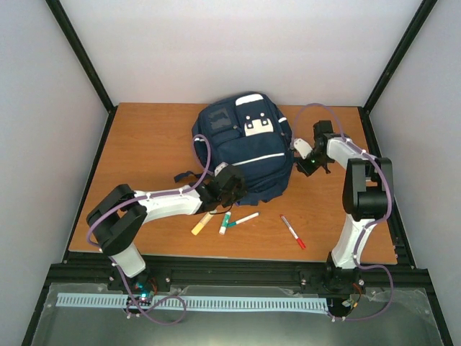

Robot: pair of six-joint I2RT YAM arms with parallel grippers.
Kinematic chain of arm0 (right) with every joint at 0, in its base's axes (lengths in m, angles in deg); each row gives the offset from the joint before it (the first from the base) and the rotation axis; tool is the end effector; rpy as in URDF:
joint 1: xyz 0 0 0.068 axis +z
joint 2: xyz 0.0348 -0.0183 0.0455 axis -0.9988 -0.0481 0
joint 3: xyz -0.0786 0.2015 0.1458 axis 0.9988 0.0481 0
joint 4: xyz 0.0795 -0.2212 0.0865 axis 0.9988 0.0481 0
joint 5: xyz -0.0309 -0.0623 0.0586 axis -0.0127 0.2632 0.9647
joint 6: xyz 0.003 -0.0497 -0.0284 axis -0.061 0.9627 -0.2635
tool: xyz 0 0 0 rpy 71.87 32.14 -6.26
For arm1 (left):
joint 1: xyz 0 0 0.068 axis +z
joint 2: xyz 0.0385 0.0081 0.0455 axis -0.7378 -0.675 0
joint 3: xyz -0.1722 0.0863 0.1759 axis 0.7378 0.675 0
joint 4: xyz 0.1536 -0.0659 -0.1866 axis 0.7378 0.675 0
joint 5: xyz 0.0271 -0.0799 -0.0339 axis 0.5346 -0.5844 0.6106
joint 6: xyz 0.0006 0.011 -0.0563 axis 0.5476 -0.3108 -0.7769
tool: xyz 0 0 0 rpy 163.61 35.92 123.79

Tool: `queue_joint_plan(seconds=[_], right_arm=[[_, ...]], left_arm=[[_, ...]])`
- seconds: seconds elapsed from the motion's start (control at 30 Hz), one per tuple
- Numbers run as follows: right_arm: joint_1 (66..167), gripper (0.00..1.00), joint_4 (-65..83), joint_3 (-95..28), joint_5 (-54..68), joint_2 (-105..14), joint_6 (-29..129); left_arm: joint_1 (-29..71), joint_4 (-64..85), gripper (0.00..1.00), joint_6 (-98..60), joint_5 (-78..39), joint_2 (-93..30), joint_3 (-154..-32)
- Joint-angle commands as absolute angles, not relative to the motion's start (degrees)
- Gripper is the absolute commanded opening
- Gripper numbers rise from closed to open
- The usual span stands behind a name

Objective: Pack the student bag
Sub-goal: Zip the student bag at the center of the board.

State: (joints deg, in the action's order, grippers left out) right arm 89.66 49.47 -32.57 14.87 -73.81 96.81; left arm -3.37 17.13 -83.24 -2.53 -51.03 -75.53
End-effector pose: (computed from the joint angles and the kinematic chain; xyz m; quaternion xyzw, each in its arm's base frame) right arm 0.3565 0.0260 0.1585 -0.3720 0.9096 0.0878 0.1627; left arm 0.2193 -0.2603 0.1766 -0.2290 0.8928 -0.3104 0.2327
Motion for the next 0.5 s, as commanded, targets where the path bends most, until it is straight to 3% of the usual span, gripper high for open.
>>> queue_joint_plan(seconds=[0.0, 0.47], right_arm=[[88.1, 0.03, 45.4, -38.0, 10.1, -76.8, 96.0], [88.1, 0.03, 42.7, -51.2, 7.3, -88.3, 91.7]], left_arm=[[-3.3, 19.6, 0.07, -81.3, 0.6, -48.7, -74.8], [-3.3, 20.0, 0.07, -81.3, 0.5, -48.7, -74.5]])
